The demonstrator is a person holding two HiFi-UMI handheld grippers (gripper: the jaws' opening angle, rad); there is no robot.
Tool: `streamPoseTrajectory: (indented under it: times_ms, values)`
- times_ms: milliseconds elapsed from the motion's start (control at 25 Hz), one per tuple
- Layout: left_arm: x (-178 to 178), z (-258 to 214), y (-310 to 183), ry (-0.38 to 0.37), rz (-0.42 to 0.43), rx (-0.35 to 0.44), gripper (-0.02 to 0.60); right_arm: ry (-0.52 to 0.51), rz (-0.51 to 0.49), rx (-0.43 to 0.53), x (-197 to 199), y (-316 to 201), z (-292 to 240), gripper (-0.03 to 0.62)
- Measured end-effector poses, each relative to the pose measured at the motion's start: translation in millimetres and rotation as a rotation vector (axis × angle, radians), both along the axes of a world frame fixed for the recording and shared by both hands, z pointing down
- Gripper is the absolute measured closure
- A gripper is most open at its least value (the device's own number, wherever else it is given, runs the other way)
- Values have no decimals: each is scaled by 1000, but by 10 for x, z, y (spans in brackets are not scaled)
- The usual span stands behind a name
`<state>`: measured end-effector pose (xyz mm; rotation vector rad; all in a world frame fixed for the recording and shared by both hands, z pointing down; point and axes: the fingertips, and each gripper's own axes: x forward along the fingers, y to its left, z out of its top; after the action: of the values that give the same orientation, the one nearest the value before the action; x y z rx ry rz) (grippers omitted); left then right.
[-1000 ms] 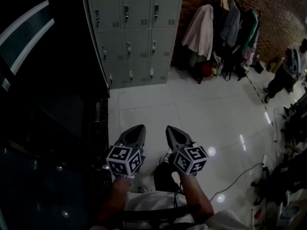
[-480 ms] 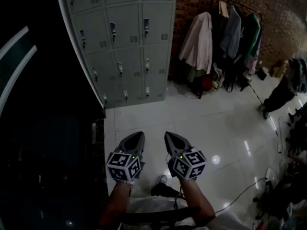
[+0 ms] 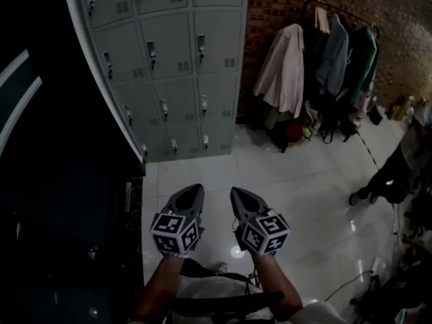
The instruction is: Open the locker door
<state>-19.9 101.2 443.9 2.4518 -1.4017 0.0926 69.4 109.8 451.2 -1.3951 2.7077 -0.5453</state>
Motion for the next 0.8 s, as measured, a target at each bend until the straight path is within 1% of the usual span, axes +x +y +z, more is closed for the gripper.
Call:
streamPoseTrajectory:
  times_ms: [200,360,560,800]
  values:
    - [78,-17,-297,-8,-3,-6,583,-16,0,-7,62,-318,29,586]
    - [106,5,-633,-3,8,-1,583,-9,14,-16,102,-617,107,586]
    - [123,50,-1208,29,23,14,583,10,33,-2,115,-1140,136,586]
    - [27,65,-2046,50,24,9,583,26,37,-10,31,-2005,145,586]
